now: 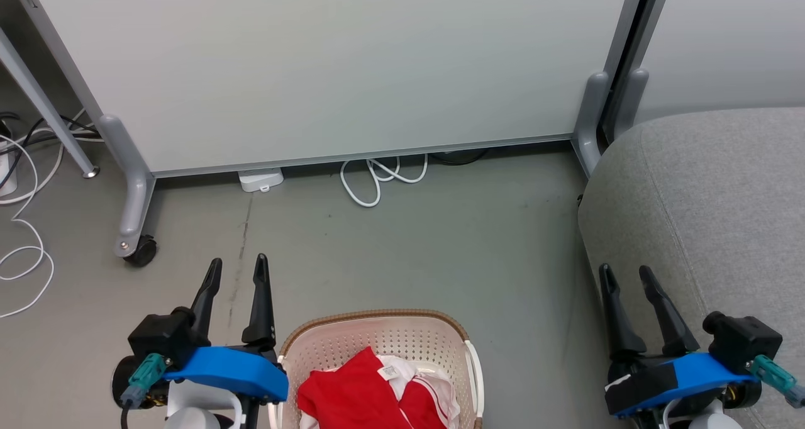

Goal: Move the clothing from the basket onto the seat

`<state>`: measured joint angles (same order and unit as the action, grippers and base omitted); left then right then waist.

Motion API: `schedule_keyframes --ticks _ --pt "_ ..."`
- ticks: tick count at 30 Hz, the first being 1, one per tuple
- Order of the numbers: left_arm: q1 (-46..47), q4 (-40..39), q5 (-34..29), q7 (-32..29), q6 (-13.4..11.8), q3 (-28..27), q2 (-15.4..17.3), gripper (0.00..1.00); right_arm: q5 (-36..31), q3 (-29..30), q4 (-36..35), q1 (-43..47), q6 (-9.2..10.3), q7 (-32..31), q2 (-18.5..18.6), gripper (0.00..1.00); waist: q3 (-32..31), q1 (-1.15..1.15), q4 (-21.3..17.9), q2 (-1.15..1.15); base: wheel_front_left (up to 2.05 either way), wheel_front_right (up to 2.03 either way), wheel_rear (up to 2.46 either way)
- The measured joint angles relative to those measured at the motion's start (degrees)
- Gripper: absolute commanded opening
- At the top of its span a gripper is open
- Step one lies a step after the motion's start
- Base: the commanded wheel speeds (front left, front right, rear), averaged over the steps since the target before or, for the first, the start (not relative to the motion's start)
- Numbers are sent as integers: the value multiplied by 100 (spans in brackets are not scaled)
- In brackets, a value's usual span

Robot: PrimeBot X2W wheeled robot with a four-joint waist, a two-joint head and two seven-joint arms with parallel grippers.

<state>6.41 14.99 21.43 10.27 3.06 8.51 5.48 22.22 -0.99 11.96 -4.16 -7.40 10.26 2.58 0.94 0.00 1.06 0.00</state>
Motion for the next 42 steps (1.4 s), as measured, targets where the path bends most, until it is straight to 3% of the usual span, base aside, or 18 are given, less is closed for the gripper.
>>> schedule_keyframes --ticks 20,42 --pt "51 143 -948 246 102 78 -36 100 -1059 -53 78 4 -1 245 7 100 9 0 17 0 0 0 0" --pt "111 684 -1533 472 347 -22 -180 100 -1916 -63 257 7 -8 471 13 100 36 0 41 0 0 0 0"
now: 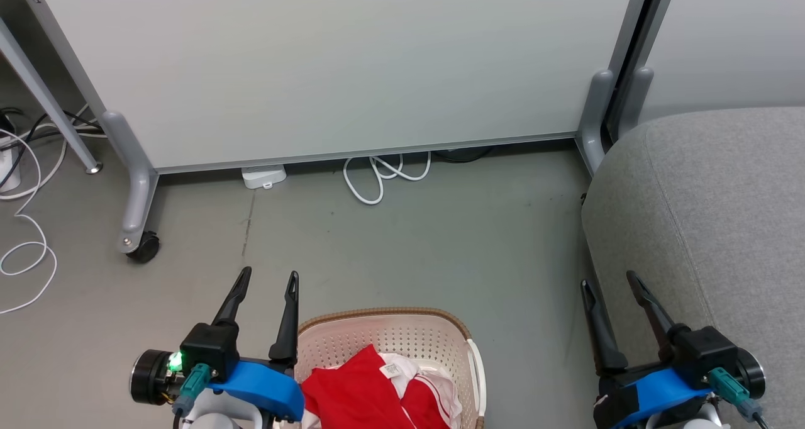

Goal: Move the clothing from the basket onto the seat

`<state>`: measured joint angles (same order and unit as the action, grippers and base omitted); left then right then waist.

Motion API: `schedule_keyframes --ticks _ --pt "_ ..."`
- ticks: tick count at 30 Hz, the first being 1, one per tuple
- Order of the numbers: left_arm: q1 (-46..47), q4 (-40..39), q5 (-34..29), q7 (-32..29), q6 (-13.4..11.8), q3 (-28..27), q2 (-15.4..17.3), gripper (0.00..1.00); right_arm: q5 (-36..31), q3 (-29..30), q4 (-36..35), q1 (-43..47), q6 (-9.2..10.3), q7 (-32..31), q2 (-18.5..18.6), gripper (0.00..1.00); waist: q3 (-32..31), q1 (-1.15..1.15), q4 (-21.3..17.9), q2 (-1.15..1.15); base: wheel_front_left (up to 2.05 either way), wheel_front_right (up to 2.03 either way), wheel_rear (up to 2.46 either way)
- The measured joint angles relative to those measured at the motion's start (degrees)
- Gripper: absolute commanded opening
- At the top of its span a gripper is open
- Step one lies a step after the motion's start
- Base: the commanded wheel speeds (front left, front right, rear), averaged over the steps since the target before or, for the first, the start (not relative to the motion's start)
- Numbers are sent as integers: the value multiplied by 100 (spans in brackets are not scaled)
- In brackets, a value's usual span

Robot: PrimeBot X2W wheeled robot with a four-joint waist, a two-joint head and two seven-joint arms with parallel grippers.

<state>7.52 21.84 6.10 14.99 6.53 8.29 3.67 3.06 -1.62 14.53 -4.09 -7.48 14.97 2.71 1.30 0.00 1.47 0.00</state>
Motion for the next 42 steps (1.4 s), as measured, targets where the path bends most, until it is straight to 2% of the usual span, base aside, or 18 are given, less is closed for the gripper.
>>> schedule_keyframes --ticks 18,24,31,42 --pt "72 137 7 0 57 -56 -49 100 54 -1 83 2 0 1 0 100 19 0 12 0 0 0 0" --pt "349 297 -100 1 67 213 12 100 52 -41 56 -49 -1 1 0 100 150 0 -49 0 0 0 0" --pt "1077 745 36 8 90 1201 433 100 24 -86 -99 -338 -1 5 2 100 568 0 -226 0 0 0 0" --pt "2388 1646 501 8 91 2985 1196 100 13 -74 -414 -1006 -1 7 8 100 1713 0 -639 0 0 0 0"
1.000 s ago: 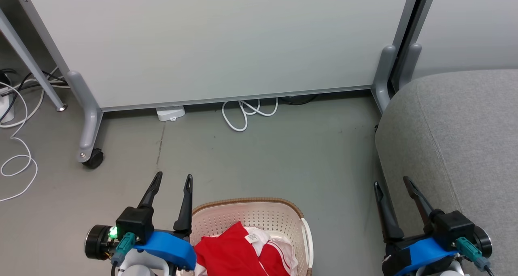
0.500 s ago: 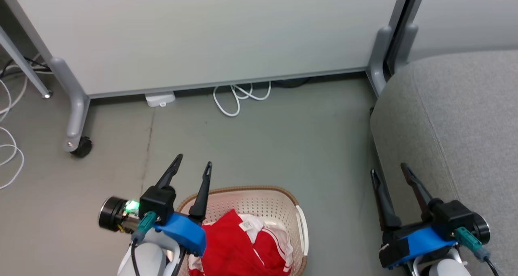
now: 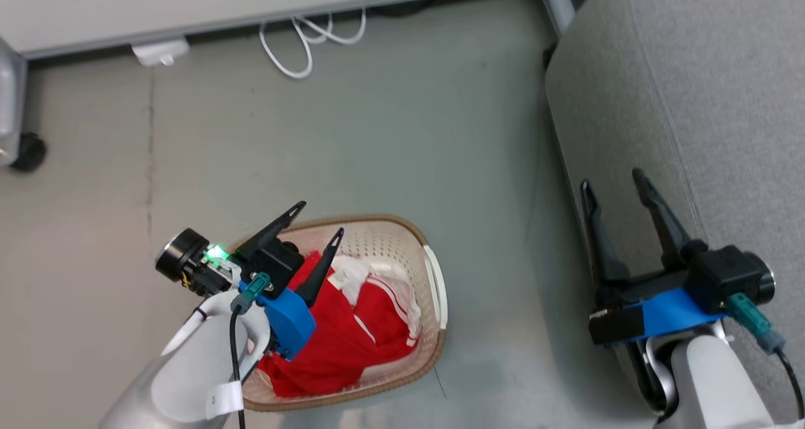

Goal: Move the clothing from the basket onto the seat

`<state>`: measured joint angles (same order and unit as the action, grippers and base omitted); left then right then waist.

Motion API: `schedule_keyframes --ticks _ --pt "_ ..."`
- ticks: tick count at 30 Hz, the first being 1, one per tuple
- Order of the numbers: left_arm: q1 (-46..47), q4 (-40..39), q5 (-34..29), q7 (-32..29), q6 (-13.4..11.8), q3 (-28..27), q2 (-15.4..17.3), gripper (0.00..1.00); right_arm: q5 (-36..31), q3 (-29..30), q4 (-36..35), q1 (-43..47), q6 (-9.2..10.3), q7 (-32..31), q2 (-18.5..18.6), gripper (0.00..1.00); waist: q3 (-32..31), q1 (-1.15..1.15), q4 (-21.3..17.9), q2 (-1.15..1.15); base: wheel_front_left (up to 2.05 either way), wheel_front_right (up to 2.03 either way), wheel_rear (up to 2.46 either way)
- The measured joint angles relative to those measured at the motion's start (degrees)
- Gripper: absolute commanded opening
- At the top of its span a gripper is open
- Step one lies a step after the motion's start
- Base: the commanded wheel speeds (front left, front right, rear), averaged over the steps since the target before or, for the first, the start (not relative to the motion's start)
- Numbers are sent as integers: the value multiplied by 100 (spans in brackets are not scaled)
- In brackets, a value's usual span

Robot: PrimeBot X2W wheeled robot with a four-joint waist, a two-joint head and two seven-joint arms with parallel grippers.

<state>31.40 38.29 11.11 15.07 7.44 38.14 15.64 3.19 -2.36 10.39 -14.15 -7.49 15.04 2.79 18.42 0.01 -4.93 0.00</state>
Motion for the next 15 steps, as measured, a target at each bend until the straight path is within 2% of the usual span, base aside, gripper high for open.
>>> schedule_keyframes --ticks 6,15 --pt "635 556 300 0 0 1042 283 100 46 -12 -155 -316 0 0 2 100 680 1 -224 0 0 0 0" --pt "1511 1491 843 -55 0 2738 457 100 118 -80 -387 -737 0 0 3 100 1620 1 -468 0 0 0 0"
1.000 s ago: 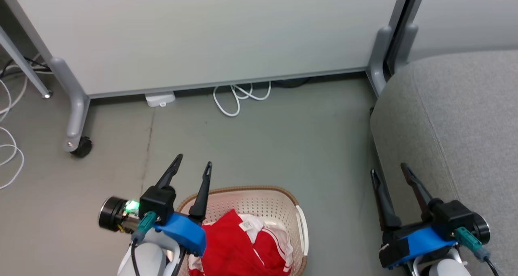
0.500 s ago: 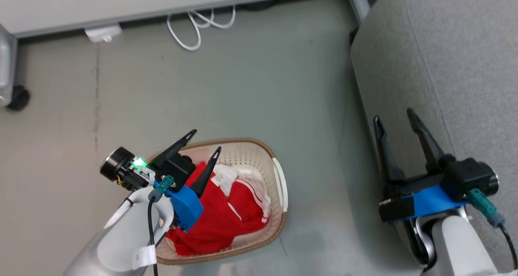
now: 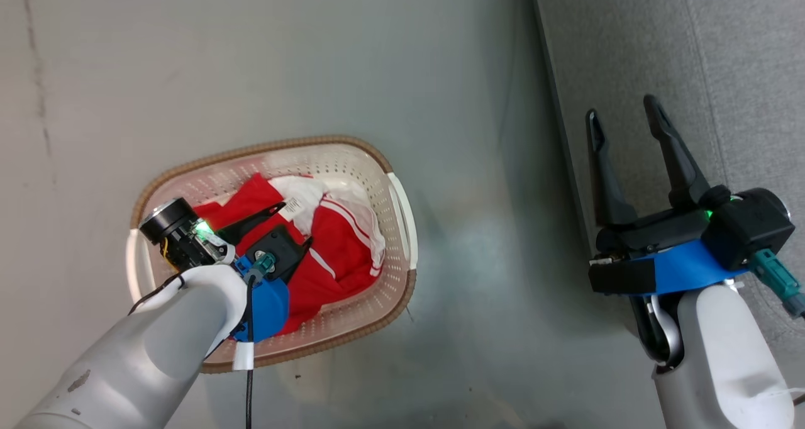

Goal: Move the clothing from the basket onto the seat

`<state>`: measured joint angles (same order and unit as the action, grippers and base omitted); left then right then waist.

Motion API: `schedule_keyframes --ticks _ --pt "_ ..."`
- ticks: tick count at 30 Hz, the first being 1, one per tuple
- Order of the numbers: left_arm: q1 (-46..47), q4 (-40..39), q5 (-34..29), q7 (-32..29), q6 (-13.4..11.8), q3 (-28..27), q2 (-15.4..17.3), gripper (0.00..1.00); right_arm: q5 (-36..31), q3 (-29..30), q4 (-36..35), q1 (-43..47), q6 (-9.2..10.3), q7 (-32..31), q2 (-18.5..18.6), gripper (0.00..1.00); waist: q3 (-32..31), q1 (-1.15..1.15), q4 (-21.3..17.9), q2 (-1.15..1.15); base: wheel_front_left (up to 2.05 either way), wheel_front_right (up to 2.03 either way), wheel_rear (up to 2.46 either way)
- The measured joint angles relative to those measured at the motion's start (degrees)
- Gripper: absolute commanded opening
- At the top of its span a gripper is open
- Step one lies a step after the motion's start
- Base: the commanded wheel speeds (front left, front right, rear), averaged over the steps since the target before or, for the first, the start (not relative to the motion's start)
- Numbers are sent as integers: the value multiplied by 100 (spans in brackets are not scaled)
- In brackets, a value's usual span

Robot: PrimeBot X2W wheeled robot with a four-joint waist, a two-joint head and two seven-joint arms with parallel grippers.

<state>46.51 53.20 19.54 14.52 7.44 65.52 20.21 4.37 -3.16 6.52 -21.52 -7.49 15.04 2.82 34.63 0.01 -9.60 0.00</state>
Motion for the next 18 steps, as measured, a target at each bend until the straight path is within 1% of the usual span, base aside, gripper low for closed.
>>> schedule_keyframes --ticks 3,6,9,14,18 --pt "198 253 258 -272 1 512 4 100 25 0 -63 -105 0 0 0 100 291 0 -65 0 0 0 0" --pt "327 322 334 -483 1 738 52 100 32 1 -91 -198 0 0 -1 100 564 0 -131 0 0 0 0" --pt "359 336 253 -810 1 778 146 100 51 11 -167 -292 0 0 0 100 824 0 -203 0 0 0 0" --pt "351 240 -120 -1361 1 783 272 100 82 26 -307 -403 0 0 0 100 1240 0 -318 0 0 0 0" --pt "431 238 -415 -1638 1 787 381 100 91 19 -442 -469 0 0 0 100 1558 0 -391 0 0 0 0"
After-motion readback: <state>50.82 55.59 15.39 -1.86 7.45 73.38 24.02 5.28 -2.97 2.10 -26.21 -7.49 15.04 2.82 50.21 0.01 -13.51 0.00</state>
